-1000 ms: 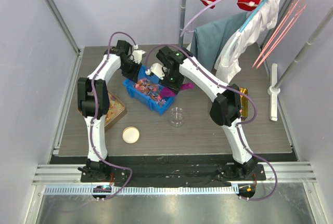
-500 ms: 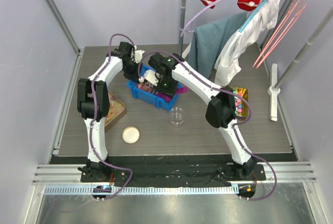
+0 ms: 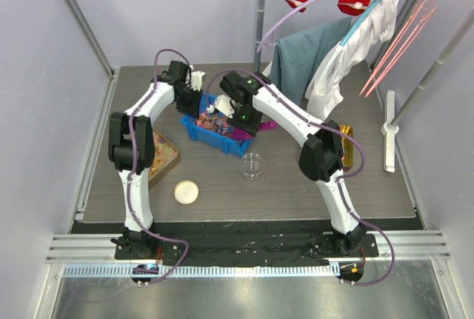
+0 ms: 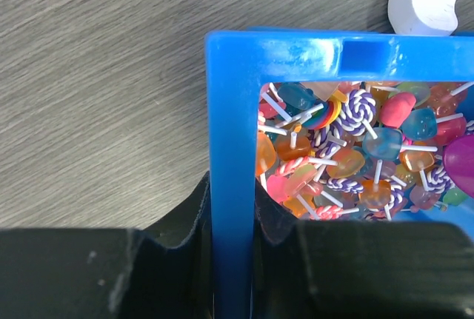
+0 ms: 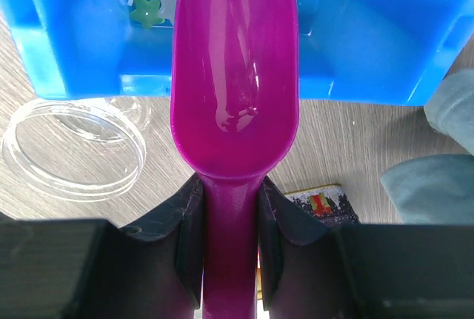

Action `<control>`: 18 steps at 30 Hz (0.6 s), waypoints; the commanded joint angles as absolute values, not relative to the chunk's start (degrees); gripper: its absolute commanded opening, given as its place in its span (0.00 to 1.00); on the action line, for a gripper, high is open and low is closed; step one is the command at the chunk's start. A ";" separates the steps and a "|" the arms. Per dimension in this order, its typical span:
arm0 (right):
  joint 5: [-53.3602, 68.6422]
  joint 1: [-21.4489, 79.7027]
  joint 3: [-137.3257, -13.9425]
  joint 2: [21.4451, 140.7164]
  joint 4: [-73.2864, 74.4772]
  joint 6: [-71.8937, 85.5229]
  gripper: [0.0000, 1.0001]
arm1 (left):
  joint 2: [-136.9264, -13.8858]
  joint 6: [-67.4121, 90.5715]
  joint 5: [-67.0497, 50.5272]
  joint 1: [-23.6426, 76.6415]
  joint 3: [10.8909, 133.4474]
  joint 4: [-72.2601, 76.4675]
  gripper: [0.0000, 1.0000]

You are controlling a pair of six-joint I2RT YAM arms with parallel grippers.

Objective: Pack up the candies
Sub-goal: Scoop the fake candies from the storage box.

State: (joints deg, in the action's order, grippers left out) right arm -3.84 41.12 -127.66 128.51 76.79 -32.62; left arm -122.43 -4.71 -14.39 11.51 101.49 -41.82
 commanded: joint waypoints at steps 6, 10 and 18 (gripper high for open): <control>-6.50 44.11 -134.82 132.62 86.22 -32.52 0.01 | -117.69 1.91 -11.43 11.78 98.61 -38.23 0.00; -6.77 46.58 -136.49 135.43 86.31 -32.87 0.01 | -117.07 3.43 -10.11 12.04 97.82 -37.44 0.00; -4.84 47.37 -142.81 141.14 86.13 -32.87 0.01 | -114.61 5.10 -9.58 13.09 95.10 -35.78 0.00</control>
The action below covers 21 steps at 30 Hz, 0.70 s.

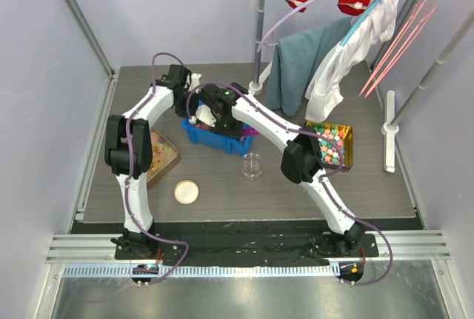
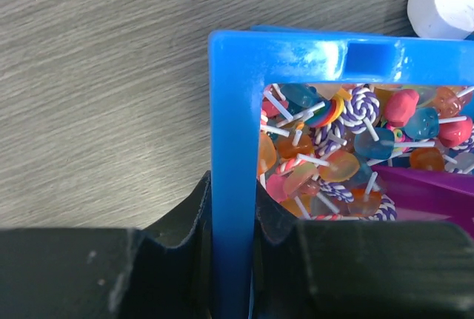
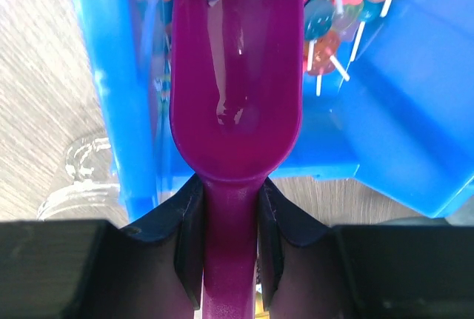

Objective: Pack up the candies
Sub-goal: Scoop the fake candies from the storage box.

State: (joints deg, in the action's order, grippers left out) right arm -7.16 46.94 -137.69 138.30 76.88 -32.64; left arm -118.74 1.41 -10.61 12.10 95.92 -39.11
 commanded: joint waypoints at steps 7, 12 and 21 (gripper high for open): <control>-0.71 47.64 -143.35 143.00 81.40 -33.92 0.01 | -112.85 5.36 -13.53 13.80 92.55 -34.98 0.00; 3.86 47.46 -140.45 143.26 75.95 -34.10 0.01 | -112.15 4.22 -15.47 13.80 91.41 -35.07 0.00; 9.14 46.49 -140.01 145.20 70.41 -33.49 0.01 | -112.50 2.11 -23.82 13.89 90.53 -35.42 0.00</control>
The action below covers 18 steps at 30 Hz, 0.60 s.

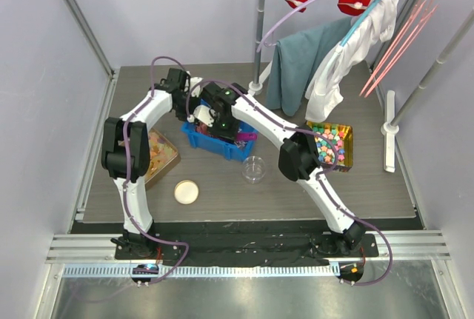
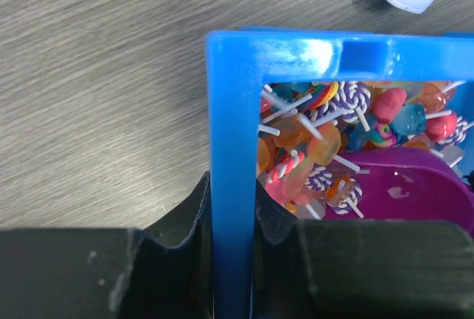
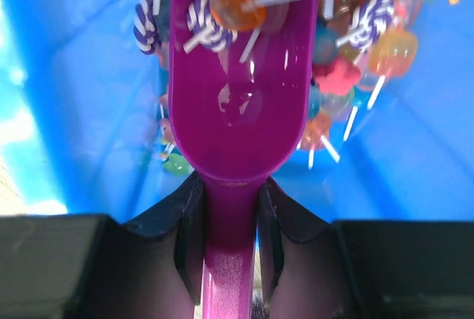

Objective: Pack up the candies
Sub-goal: Scoop the fake candies from the storage box.

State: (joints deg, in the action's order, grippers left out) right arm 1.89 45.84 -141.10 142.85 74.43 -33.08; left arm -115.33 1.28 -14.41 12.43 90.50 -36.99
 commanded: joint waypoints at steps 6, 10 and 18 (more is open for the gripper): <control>11.24 45.88 -134.83 142.56 63.91 -31.20 0.01 | -112.15 1.85 -25.48 13.89 90.97 -35.68 0.00; 12.30 45.35 -130.88 141.60 59.51 -29.53 0.01 | -112.15 1.32 -28.29 13.80 91.32 -36.47 0.00; 14.15 44.38 -120.34 136.76 47.38 -25.58 0.01 | -113.02 0.26 -33.22 13.62 90.61 -37.70 0.00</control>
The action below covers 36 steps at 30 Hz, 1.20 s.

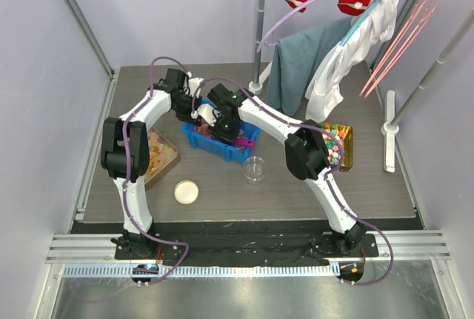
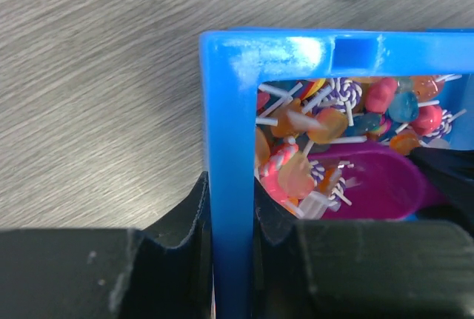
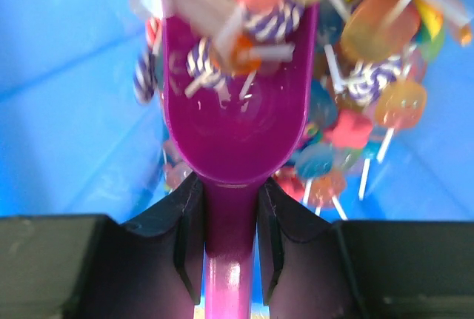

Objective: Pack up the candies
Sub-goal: Scoop the fake candies from the storage box.

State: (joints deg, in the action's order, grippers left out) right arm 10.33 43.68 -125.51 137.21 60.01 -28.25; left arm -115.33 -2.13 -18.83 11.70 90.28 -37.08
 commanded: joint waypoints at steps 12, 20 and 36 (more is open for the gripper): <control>12.66 41.05 -109.43 127.37 35.95 -22.15 0.01 | -115.05 1.32 -32.35 9.67 91.32 -38.76 0.00; 11.25 39.20 -108.28 123.84 34.02 -21.45 0.01 | -115.66 1.67 -32.96 7.03 90.44 -38.67 0.00; 11.07 38.58 -108.54 119.54 37.00 -22.94 0.01 | -115.22 0.26 -29.62 6.77 91.06 -39.73 0.00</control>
State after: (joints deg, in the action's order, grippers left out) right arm 13.74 39.70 -106.32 125.16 37.89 -22.76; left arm -116.22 -0.23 -25.26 7.05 90.17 -37.36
